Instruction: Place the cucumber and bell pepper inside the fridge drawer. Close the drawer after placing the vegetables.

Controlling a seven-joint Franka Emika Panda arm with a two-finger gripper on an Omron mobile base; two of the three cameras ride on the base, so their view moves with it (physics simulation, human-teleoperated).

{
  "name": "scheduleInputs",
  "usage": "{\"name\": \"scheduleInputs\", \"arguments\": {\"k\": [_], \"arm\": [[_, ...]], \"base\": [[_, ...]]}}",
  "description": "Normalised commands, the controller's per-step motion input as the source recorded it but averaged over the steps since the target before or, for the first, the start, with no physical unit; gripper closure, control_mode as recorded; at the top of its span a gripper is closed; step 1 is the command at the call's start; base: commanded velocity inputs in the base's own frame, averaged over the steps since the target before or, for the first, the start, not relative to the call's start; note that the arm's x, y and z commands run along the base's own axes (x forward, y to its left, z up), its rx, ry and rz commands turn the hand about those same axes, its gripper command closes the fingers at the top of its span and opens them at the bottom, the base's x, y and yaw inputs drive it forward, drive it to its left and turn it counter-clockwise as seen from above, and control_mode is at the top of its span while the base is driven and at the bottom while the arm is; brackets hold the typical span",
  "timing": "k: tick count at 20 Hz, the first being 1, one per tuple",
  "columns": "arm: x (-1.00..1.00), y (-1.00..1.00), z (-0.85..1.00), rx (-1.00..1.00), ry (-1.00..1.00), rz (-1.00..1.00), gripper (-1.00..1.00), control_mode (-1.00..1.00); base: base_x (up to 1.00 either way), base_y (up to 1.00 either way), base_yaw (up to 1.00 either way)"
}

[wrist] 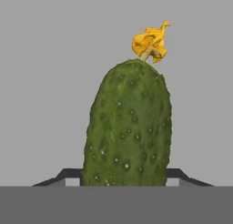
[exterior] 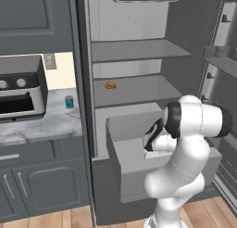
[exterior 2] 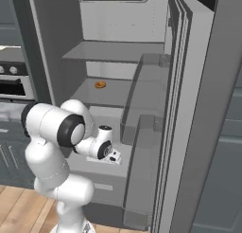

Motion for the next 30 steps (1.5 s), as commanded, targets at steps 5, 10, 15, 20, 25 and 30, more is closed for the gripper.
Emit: {"name": "scheduleInputs", "arguments": {"k": [5, 10, 15, 20, 25, 30], "arm": [[-0.03, 0.0, 0.33, 0.0, -0.05, 0.0, -1.0, -1.0], [0.09, 0.08, 0.96, 0.0, 0.0, -0.02, -1.0, -1.0], [0.0, 0.19, 1.0, 0.0, -0.06, -0.07, -1.0, -1.0], [-0.22, 0.3, 1.0, 0.0, -0.17, -0.05, -1.0, -1.0], [-0.63, 0.11, 0.98, 0.0, -0.18, -0.01, -1.0, -1.0], [-0.45, 0.06, 0.26, -0.01, -0.1, 0.0, -1.0, -1.0]], "base": [[0.0, 0.0, 0.0], [0.0, 0.0, 0.0], [0.0, 0.0, 0.0], [0.0, 0.0, 0.0], [0.0, 0.0, 0.0], [0.0, 0.0, 0.0]]}}
